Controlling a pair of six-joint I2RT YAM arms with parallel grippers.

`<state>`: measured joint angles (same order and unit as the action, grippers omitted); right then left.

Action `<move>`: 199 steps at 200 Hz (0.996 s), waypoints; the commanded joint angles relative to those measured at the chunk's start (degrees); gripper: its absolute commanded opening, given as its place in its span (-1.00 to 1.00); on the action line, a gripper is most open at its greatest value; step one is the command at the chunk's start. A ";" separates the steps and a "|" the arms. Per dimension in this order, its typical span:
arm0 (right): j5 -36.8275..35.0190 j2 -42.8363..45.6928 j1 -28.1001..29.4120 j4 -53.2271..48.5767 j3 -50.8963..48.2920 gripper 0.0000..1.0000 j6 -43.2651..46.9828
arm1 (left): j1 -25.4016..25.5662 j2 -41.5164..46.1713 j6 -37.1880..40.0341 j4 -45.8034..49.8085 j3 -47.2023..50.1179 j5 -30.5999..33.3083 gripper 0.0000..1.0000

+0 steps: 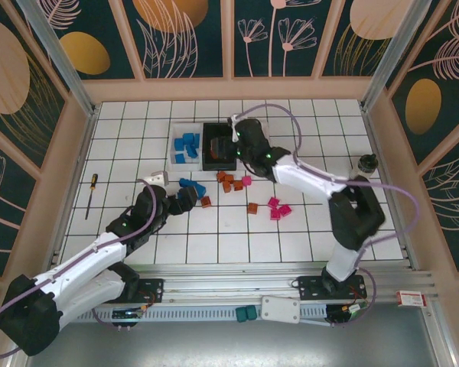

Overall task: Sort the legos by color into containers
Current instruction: Place the lego in the container, then pick up the lego from the center of the table.

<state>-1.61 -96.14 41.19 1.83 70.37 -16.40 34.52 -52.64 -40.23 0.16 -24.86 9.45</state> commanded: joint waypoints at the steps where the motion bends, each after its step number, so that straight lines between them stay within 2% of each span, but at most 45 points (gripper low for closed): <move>1: -1.72 7.33 2.24 -0.98 -9.57 0.37 -0.97 | -0.05 -1.60 -0.49 -1.54 -0.98 -0.95 0.98; 40: -4.05 17.42 4.66 -3.31 -26.26 0.39 -6.23 | -0.07 -3.91 -0.13 -3.71 -1.37 -1.97 0.97; 69: -6.44 18.51 5.04 -4.29 -32.79 0.38 -10.05 | -0.07 -6.42 -0.03 -4.94 -1.76 -2.81 0.98; 141: -8.12 8.73 5.72 -0.96 -30.55 0.34 -11.40 | -0.07 -9.50 -0.74 -6.49 -2.20 -4.36 0.97; 167: -9.74 5.28 6.06 -1.28 -29.24 0.23 -11.28 | 0.00 -9.02 -0.57 -5.47 -2.28 -4.20 0.98; 199: -9.63 3.45 6.78 -0.68 -28.74 -0.01 -10.36 | -0.06 -7.71 -0.30 -4.17 -2.38 -3.49 0.98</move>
<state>-9.61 -91.44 47.09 0.21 40.12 -27.05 34.52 -61.76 -40.21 -4.45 -25.87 6.02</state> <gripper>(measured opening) 0.530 0.987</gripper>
